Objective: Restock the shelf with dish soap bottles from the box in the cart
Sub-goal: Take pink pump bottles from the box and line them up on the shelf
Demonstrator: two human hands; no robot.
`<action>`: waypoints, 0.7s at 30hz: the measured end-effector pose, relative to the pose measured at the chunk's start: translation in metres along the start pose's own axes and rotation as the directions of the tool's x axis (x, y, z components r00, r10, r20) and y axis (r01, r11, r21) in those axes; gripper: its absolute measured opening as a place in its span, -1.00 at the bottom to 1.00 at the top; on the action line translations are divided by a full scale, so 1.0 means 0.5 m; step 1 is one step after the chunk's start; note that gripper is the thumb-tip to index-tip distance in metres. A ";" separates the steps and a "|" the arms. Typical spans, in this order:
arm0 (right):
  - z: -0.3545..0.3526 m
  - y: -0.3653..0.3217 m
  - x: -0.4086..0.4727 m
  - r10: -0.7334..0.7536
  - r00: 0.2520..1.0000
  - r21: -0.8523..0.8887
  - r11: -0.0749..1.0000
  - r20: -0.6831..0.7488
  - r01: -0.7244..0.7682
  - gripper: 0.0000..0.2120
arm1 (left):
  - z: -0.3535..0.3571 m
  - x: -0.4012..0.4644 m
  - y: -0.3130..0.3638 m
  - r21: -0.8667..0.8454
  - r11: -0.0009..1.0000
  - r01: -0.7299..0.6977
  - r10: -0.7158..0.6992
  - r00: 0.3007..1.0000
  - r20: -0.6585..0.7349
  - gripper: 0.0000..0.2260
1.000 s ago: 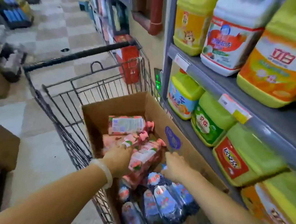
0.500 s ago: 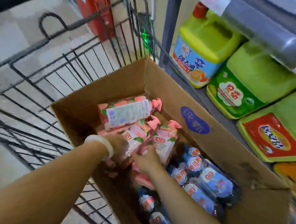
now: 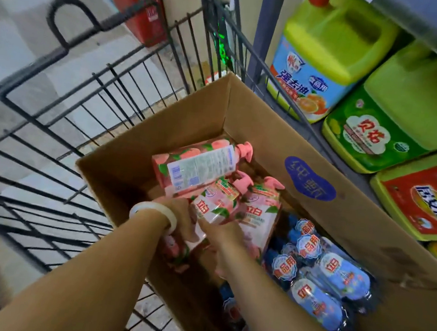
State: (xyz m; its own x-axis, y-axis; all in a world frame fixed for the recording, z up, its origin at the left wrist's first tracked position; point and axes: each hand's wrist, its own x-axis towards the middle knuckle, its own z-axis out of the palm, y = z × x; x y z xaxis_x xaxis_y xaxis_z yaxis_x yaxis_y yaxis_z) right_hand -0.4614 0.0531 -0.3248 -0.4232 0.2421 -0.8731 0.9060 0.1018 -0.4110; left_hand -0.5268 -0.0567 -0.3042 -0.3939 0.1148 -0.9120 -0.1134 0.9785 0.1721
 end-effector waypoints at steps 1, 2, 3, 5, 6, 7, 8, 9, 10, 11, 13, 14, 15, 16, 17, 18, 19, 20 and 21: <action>0.001 -0.001 0.002 0.035 0.999 0.073 0.997 0.008 -0.035 -0.64 | -0.002 -0.003 0.003 -0.007 1.000 0.008 -0.008 1.000 0.001 -0.33; -0.001 -0.001 0.006 0.071 0.997 0.132 0.989 0.010 -0.072 -0.69 | -0.002 -0.003 0.003 -0.008 1.000 0.024 -0.024 1.000 -0.008 -0.36; -0.005 -0.002 0.010 0.096 0.995 0.149 0.984 0.008 -0.097 -0.73 | -0.004 -0.002 0.004 -0.017 0.999 0.040 -0.041 0.999 -0.018 -0.39; -0.007 0.002 0.008 0.091 0.995 0.126 0.988 -0.030 -0.087 -0.82 | -0.005 -0.004 0.008 -0.057 0.997 0.049 -0.051 0.998 -0.021 -0.40; -0.008 0.006 0.005 0.076 0.996 0.103 0.992 -0.057 -0.070 -0.83 | -0.004 -0.001 0.008 -0.063 0.997 0.050 -0.051 0.999 -0.016 -0.39; -0.006 0.013 0.006 0.051 0.995 0.081 0.996 -0.087 -0.044 -0.79 | -0.005 -0.002 0.009 -0.053 0.997 0.050 -0.051 0.999 -0.015 -0.39; -0.005 0.017 0.001 0.028 0.994 0.070 0.997 -0.108 -0.021 -0.72 | -0.005 -0.002 0.011 -0.042 0.998 0.045 -0.046 0.999 -0.023 -0.39; -0.005 0.020 -0.004 0.010 0.994 0.076 0.997 -0.110 -0.001 -0.67 | -0.004 0.000 0.008 -0.028 0.999 0.041 -0.042 0.998 -0.040 -0.39; -0.004 0.022 -0.006 -0.003 0.994 0.099 0.995 -0.106 0.014 -0.65 | -0.002 0.003 0.006 -0.022 0.999 0.040 -0.041 0.998 -0.053 -0.39; -0.006 0.020 -0.010 -0.009 0.996 0.148 0.989 -0.090 0.023 -0.65 | -0.001 0.008 0.002 -0.029 0.999 0.038 -0.039 0.998 -0.051 -0.40; -0.013 0.021 -0.013 0.018 0.998 0.278 0.961 -0.053 -0.002 -0.65 | 0.002 0.013 -0.003 -0.053 0.998 0.029 -0.031 0.999 -0.038 -0.43; -0.016 0.022 -0.012 0.030 0.998 0.310 0.951 -0.047 -0.014 -0.65 | 0.002 0.013 -0.003 -0.056 0.998 0.029 -0.031 0.999 -0.029 -0.45; -0.020 0.024 -0.009 0.034 0.999 0.329 0.944 -0.037 -0.019 -0.65 | 0.002 0.013 0.000 -0.055 0.998 0.022 -0.023 1.000 -0.019 -0.46; -0.024 0.027 -0.005 0.039 0.999 0.345 0.938 -0.027 -0.027 -0.66 | 0.002 0.009 0.006 -0.057 0.998 0.003 -0.004 1.000 -0.012 -0.48; -0.028 0.029 -0.002 0.038 0.999 0.366 0.930 -0.014 -0.031 -0.67 | 0.004 0.009 0.012 -0.069 0.997 -0.023 0.022 1.000 -0.010 -0.48; -0.034 0.031 -0.001 0.044 0.999 0.384 0.923 0.002 -0.041 -0.71 | 0.007 0.008 0.016 -0.083 0.995 -0.048 0.048 0.999 -0.002 -0.48; -0.040 0.032 -0.001 0.043 0.999 0.393 0.918 0.015 -0.046 -0.74 | 0.010 0.002 0.019 -0.093 0.992 -0.082 0.083 0.997 0.001 -0.48; -0.045 0.036 0.000 0.040 0.999 0.396 0.917 0.020 -0.045 -0.75 | 0.013 -0.005 0.021 -0.108 0.988 -0.113 0.114 0.994 -0.001 -0.46; -0.050 0.038 -0.001 0.025 0.999 0.404 0.914 0.020 -0.031 -0.75 | 0.016 -0.006 0.020 -0.136 0.981 -0.139 0.139 0.990 -0.010 -0.44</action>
State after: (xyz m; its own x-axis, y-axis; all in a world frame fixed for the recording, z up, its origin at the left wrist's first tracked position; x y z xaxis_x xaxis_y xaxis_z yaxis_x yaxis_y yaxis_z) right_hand -0.4436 0.0789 -0.3255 -0.4004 0.2252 -0.8882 0.8371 -0.3045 -0.4545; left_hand -0.5193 -0.0458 -0.3026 -0.4148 0.2484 -0.8754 -0.1807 0.9204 0.3468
